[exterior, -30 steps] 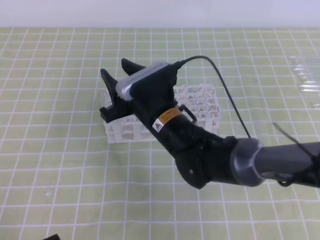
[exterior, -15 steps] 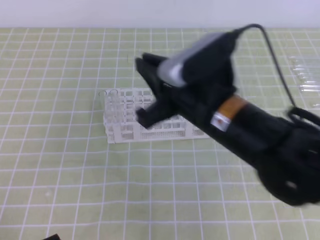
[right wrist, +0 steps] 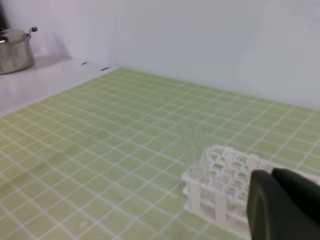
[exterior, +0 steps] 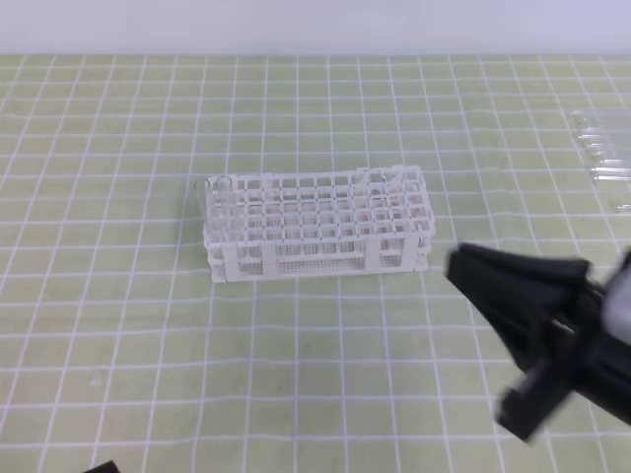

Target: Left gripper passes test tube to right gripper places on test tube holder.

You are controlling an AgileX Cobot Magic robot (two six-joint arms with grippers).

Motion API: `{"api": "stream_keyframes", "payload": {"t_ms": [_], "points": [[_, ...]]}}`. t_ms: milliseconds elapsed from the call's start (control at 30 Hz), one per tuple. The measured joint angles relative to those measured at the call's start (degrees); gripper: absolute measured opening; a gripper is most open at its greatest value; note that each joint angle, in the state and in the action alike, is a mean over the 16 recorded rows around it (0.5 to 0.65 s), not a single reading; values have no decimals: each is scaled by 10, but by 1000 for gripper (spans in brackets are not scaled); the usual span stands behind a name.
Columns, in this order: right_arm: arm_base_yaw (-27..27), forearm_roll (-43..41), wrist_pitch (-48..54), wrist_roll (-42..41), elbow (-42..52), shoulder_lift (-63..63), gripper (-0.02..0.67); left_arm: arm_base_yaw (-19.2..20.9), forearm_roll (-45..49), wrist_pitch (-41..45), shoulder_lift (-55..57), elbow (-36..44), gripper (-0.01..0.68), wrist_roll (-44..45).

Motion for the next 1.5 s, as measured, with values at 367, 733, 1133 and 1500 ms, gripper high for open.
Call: {"api": "stream_keyframes", "payload": {"t_ms": [367, 733, 1133, 1500], "points": [[0, -2, 75, -16, 86, -133, -15, 0, 0, -1, 0, 0, -2, 0], [-45, -3, 108, -41, 100, -179, -15, 0, 1, 2, -1, -2, -2, 0], [-297, 5, 189, -45, 186, -383, -15, 0, 0, 0, 0, 0, -2, 0], [-438, 25, 214, -44, 282, -521, -15, 0, 0, 0, 0, 0, -2, 0]]}}
